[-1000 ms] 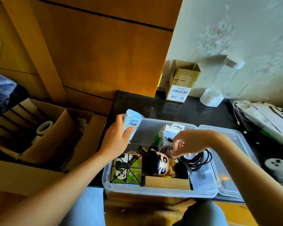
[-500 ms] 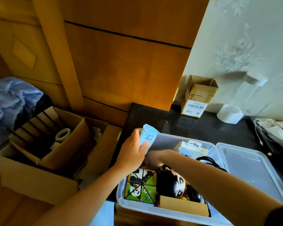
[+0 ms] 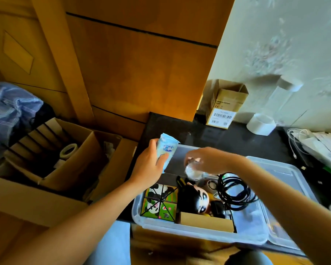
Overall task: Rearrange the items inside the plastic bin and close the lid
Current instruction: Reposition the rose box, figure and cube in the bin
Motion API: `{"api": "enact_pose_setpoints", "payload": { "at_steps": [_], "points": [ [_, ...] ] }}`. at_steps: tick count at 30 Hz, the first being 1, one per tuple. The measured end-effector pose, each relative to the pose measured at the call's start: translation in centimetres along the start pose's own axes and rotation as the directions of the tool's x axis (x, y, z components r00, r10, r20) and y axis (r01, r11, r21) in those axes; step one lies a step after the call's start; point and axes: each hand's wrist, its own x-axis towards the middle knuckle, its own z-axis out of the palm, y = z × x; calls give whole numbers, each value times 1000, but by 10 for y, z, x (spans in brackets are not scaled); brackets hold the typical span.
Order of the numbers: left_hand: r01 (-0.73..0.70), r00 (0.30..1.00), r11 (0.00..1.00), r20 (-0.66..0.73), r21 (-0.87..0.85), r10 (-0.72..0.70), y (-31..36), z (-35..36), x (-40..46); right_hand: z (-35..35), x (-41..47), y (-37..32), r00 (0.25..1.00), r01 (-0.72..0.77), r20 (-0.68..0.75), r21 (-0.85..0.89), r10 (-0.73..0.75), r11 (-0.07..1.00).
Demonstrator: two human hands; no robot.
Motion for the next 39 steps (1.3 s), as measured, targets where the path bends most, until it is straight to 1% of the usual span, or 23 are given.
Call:
{"api": "enact_pose_setpoints", "payload": {
  "at_steps": [2, 3, 5, 6, 7, 9, 10, 12, 14, 15, 16, 17, 18, 20, 21, 23, 25, 27, 30, 32, 33, 36, 39],
  "points": [
    [13, 1000, 1000, -7, 14, -13, -2, 1, 0, -20, -33, 7, 989, -52, 134, -24, 55, 998],
    [16, 1000, 1000, -10, 26, -15, -3, 1, 0, -27, -45, 9, 964, -97, 244, -50, 107, 994],
    [17, 1000, 999, -4, 35, -17, -5, 2, 0, -35, -59, 12, 876, -184, 439, -75, 198, 980],
    [21, 1000, 999, 1, 30, -21, -4, 2, 0, -36, -61, 13, 868, -201, 451, -59, 206, 978],
    [25, 1000, 999, 6, 24, -26, -4, 3, 0, -35, -59, 13, 897, -195, 399, -28, 190, 980],
    [15, 1000, 999, 13, 35, -16, -2, 3, -1, -28, -45, 12, 967, -167, 201, 43, 155, 985],
    [2, 1000, 999, 13, 49, -3, -1, 3, -2, -22, -35, 11, 979, -179, 113, 99, 168, 979],
    [7, 1000, 999, 21, 40, -8, 1, 1, -2, -7, -9, 7, 967, -250, 17, 243, 253, 937],
    [52, 998, 998, 49, -32, -50, 3, -1, -2, 7, 14, 1, 942, -310, 10, 413, 336, 856],
    [72, 996, 995, 63, -72, -68, 4, -2, -2, 13, 23, -4, 942, -301, 36, 529, 334, 793],
    [85, 994, 991, 74, -105, -78, 5, -2, -2, 20, 29, -8, 950, -271, 69, 666, 304, 695],
    [92, 993, 988, 81, -128, -82, 5, -2, -2, 25, 34, -11, 961, -227, 90, 795, 260, 563],
    [96, 993, 985, 84, -141, -84, 5, -2, -2, 31, 37, -13, 972, -171, 79, 881, 219, 442],
    [97, 992, 983, 91, -153, -84, 4, -1, -1, 40, 40, -11, 986, -64, 15, 956, 169, 287],
    [97, 992, 983, 93, -154, -83, 3, -1, -1, 42, 41, -9, 987, -33, -9, 964, 158, 264],
    [75, 996, 989, 65, -130, -67, 3, 0, 0, 45, 40, -2, 988, -35, -13, 950, 152, 312],
    [13, 1000, 995, 3, -104, -13, 5, 0, -1, 50, 39, 6, 979, -131, 44, 884, 199, 449],
    [-27, 998, 997, -52, -78, 23, 7, -1, -2, 54, 40, 9, 947, -269, 85, 732, 309, 625],
    [-56, 983, 996, -169, 69, 67, 10, -4, -3, 57, 51, 3, 893, -434, 137, 515, 429, 739],
    [-27, 973, 991, -222, 134, 57, 8, -4, -3, 61, 64, -1, 869, -492, 195, 444, 455, 749],
    [4, 971, 991, -237, 132, 28, 7, -4, -3, 62, 70, -3, 857, -514, 243, 470, 454, 718],
    [122, 965, 988, -244, 95, -96, 2, -2, -1, 64, 83, -10, 792, -608, 409, 597, 454, 523],
    [174, 959, 980, -243, 94, -147, 0, -2, 1, 68, 90, -11, 757, -650, 467, 605, 457, 460]
  ]
}}
